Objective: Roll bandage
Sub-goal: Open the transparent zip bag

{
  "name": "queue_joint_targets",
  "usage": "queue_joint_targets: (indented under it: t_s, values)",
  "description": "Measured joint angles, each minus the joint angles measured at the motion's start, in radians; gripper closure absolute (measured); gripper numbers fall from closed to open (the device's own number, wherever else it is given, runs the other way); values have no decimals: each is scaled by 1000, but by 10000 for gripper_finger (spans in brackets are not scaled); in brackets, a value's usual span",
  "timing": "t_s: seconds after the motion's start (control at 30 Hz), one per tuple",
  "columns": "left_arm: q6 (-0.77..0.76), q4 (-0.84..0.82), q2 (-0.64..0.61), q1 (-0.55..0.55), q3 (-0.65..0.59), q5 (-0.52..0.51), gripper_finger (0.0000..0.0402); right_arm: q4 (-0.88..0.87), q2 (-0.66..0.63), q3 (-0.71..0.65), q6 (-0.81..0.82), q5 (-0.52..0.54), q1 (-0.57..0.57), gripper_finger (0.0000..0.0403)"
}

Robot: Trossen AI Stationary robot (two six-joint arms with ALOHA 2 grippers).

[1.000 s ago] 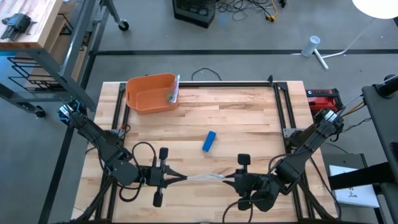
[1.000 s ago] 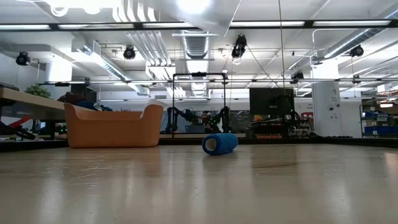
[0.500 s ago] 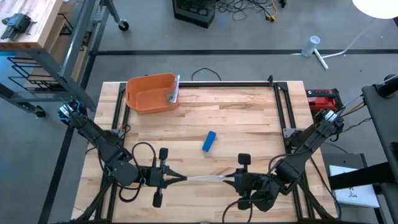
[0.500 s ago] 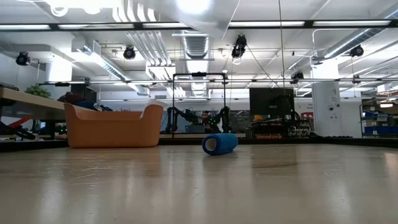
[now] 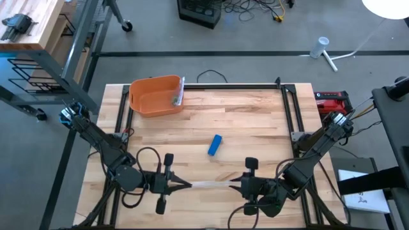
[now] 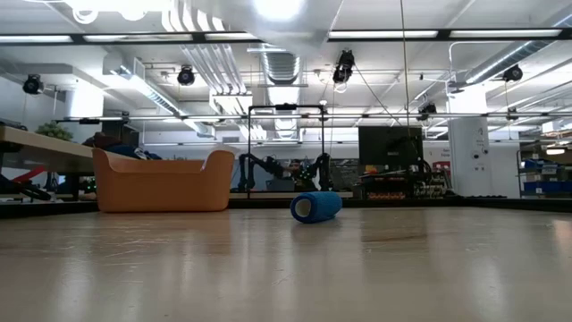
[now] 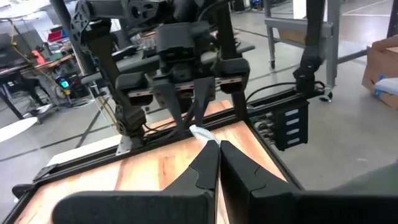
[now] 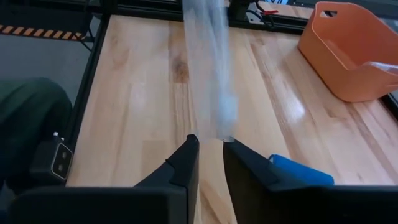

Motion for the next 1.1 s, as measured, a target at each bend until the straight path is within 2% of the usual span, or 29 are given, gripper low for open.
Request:
queue_joint_targets:
  t_s: [0.33,0.63,0.8,1.1]
  values:
    - [27,0,0,0,0,6,401,-27,0,0,23,-1,0,305]
    - [27,-5,0,0,0,8,401,-26,1,0,14,-6,0,338]
    - [27,-5,0,0,0,4,401,-21,7,0,-2,-77,2,346]
    - [28,-6,0,0,0,3,401,-3,18,0,-43,-80,3,303]
